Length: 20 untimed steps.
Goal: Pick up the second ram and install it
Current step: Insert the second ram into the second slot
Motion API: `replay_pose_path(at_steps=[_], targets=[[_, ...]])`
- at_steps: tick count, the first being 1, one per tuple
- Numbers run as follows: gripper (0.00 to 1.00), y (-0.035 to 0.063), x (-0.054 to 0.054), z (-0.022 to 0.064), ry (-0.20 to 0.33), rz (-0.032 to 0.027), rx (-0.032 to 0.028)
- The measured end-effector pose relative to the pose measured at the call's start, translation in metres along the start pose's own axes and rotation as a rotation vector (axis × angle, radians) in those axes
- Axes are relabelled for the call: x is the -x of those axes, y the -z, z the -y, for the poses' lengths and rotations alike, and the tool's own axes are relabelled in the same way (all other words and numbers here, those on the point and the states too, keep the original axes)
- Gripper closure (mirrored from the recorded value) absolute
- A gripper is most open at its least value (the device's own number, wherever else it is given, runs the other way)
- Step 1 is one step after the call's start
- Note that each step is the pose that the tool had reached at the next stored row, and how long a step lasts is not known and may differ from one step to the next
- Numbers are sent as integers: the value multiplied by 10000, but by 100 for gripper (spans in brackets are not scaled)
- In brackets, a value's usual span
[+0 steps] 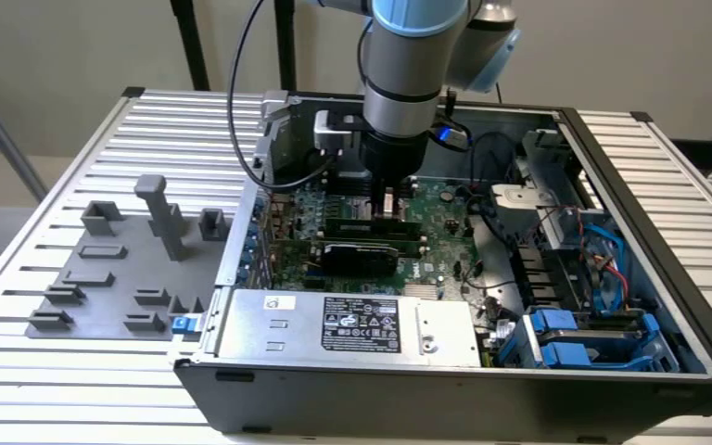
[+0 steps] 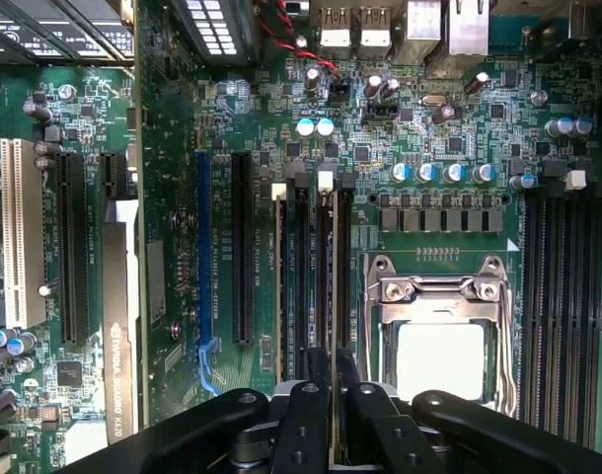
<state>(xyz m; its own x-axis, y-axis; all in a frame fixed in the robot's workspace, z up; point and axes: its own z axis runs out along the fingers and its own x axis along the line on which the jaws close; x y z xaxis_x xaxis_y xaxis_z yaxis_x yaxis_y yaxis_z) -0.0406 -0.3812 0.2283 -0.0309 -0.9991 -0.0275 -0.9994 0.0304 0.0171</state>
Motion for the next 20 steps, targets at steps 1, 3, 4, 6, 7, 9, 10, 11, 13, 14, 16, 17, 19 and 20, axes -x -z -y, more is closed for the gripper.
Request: replay_pose_path(at_steps=[1,3,4,6,7,9,10,11,13,14,16,17,19,20], targets=[[86,0,0,0,0,-2,0],[86,0,-3,0,5,-10,0],[86,0,-4,0,8,-16,0],[86,0,-8,0,14,-25,-1],[86,0,-9,1,17,-30,0],[86,-1,-11,1,25,-37,0],[86,-2,-12,1,28,-40,1],[86,-5,-12,1,32,-38,-3],[86,-16,-12,2,36,-37,-23],[86,-22,-13,1,36,-38,-38],[86,-34,-13,1,37,-37,-66],[86,-37,-13,2,38,-38,-74],[86,-41,-13,1,38,-38,-80],[86,-43,-13,-1,38,-36,-81]])
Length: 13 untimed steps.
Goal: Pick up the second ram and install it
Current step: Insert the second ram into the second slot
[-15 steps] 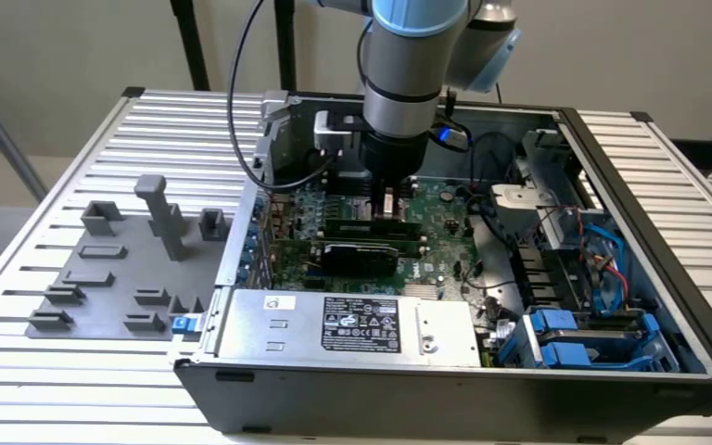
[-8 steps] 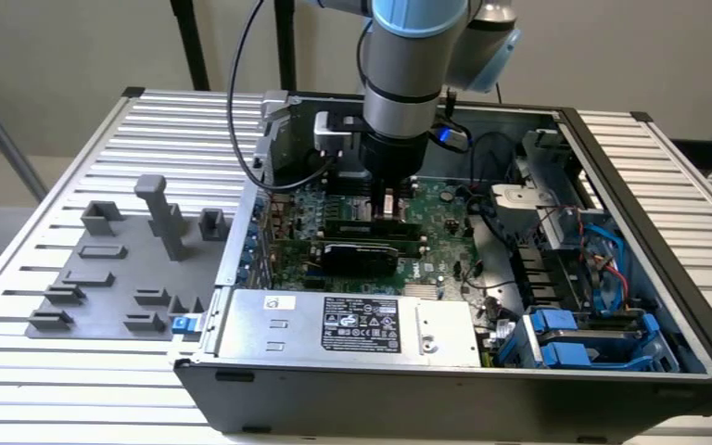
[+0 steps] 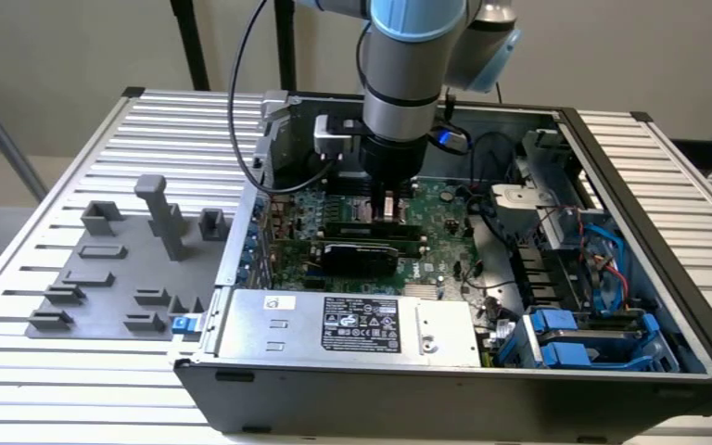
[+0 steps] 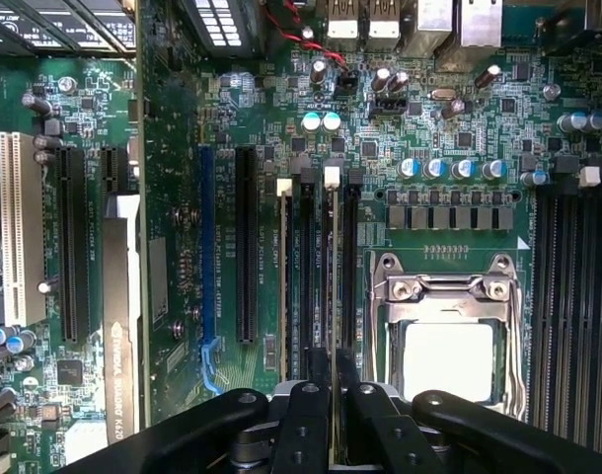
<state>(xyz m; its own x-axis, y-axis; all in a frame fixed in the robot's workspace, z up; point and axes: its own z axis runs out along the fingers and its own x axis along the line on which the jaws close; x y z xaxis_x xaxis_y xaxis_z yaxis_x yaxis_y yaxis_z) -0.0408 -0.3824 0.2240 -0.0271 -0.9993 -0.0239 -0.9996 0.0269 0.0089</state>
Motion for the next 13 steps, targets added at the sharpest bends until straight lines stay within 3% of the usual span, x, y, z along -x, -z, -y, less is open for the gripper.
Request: replay_pose_path(at_steps=[13], targets=[[86,-39,17,-13,0,-1,-17]])
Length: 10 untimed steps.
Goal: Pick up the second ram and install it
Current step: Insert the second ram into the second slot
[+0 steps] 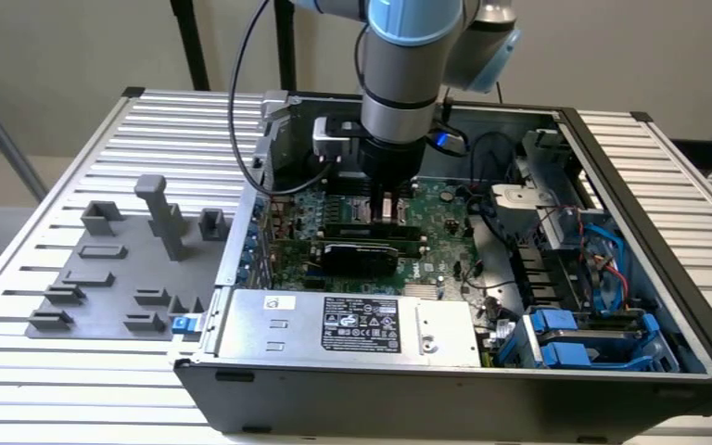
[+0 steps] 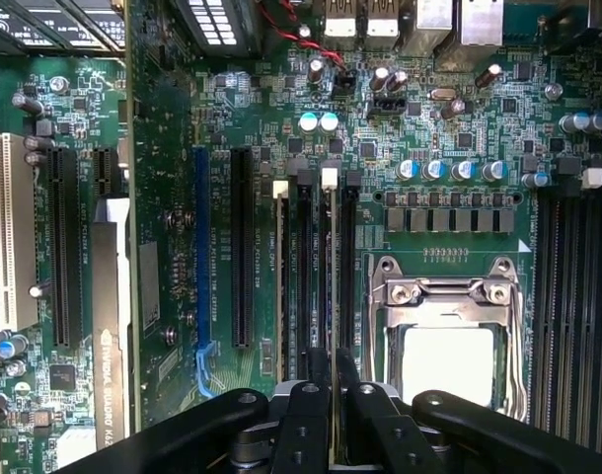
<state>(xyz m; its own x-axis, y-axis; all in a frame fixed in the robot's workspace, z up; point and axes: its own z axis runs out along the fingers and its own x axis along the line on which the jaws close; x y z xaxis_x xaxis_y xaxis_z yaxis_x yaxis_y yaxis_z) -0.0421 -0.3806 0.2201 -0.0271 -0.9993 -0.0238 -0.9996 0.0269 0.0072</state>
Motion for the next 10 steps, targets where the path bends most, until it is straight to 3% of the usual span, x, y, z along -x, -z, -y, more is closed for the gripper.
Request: replay_pose_path(at_steps=[10], targets=[[86,-41,17,-4,1,-1,-14]])
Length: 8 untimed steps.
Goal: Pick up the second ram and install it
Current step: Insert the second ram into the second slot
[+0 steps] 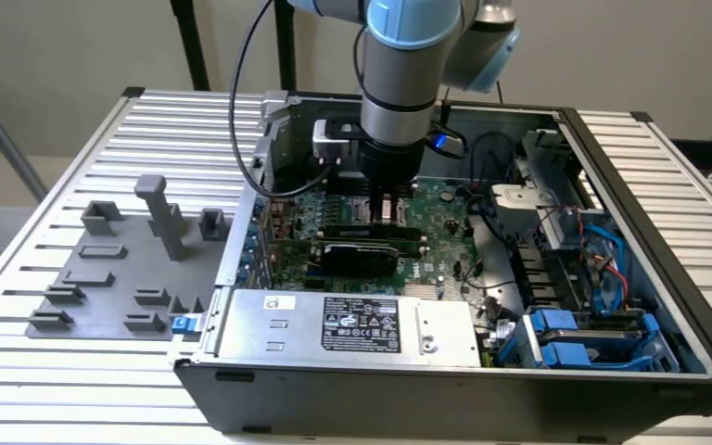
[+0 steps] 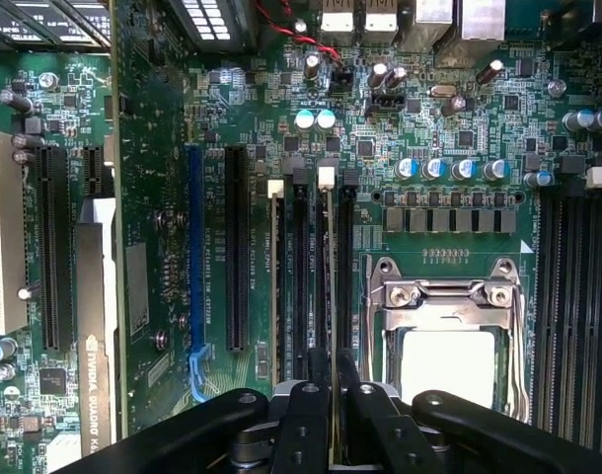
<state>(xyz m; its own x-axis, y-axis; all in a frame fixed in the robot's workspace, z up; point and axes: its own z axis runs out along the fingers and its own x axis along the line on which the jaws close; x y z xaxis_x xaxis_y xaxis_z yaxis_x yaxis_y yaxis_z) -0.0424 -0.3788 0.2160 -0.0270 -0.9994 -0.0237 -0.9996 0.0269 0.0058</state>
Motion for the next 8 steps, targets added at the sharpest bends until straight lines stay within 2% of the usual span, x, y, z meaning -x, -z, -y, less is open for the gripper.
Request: replay_pose_path(at_steps=[2,3,8], targets=[[85,-2,1,0,0,6,-1],[79,-2,1,0,0,4,-1],[79,84,3,-1,-1,2,-1]])
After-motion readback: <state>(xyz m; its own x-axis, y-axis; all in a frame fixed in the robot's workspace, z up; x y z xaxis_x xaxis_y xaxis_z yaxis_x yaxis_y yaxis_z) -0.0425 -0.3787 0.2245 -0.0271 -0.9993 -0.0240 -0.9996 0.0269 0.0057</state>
